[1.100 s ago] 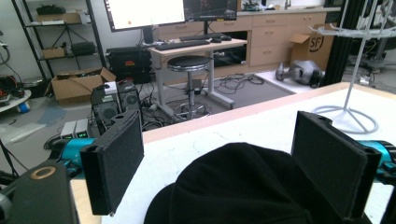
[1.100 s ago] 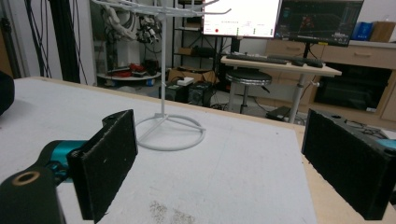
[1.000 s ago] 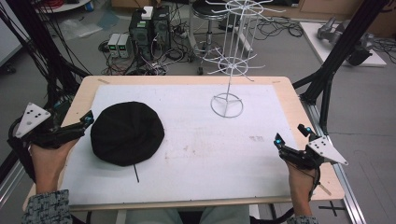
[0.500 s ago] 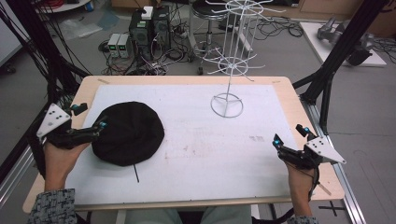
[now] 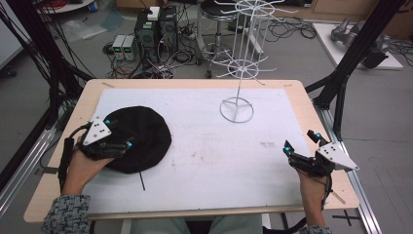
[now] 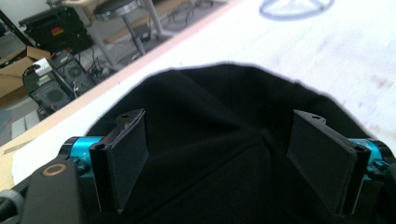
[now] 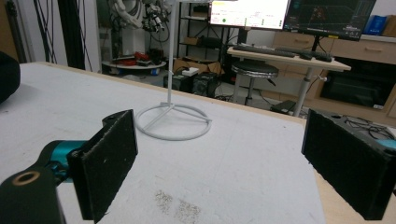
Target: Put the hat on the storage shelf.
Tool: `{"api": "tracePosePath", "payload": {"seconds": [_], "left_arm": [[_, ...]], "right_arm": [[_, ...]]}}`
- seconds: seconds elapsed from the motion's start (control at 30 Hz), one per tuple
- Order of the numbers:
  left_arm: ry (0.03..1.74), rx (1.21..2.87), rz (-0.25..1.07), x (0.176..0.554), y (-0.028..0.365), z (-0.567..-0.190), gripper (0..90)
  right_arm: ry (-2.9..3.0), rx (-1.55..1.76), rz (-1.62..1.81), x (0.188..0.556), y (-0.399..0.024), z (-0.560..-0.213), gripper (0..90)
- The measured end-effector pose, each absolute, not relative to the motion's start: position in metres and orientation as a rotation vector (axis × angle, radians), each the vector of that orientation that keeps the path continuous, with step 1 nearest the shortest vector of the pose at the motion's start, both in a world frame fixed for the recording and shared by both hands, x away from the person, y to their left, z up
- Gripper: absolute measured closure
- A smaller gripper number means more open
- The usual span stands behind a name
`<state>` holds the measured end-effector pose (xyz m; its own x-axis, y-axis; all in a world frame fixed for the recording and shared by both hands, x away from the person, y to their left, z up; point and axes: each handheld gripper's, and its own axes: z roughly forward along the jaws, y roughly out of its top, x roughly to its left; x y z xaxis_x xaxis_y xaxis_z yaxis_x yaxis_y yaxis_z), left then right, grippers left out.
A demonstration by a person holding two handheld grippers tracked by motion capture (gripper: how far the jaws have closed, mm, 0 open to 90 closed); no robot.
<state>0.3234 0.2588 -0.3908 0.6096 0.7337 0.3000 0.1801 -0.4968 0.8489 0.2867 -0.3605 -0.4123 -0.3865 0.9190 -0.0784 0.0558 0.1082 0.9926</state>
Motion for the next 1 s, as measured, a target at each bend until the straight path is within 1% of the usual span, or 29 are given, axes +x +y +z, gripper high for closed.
{"api": "tracePosePath", "payload": {"seconds": [0.17, 0.37, 0.5, 0.77, 0.87, 1.0], "left_arm": [[0.698, 2.073, 0.866, 0.327, 0.249, -0.398, 21.5], [0.667, 2.114, 0.900, 0.329, 0.241, -0.404, 20.8], [0.665, 2.158, 0.897, 0.331, 0.239, -0.409, 20.6], [0.714, 2.265, 0.846, 0.336, 0.241, -0.421, 21.6], [0.725, 2.265, 0.829, 0.337, 0.241, -0.422, 27.1], [0.723, 2.279, 0.785, 0.337, 0.243, -0.423, 44.3]], "right_arm": [[1.604, 0.978, 1.375, 0.287, -0.360, -0.412, 9.6], [1.609, 0.979, 1.378, 0.287, -0.360, -0.412, 9.7], [1.613, 0.981, 1.379, 0.287, -0.360, -0.413, 9.7], [1.617, 0.981, 1.378, 0.286, -0.361, -0.413, 9.7], [1.621, 0.983, 1.378, 0.287, -0.361, -0.413, 9.7], [1.619, 0.982, 1.379, 0.287, -0.360, -0.413, 9.7]]}}
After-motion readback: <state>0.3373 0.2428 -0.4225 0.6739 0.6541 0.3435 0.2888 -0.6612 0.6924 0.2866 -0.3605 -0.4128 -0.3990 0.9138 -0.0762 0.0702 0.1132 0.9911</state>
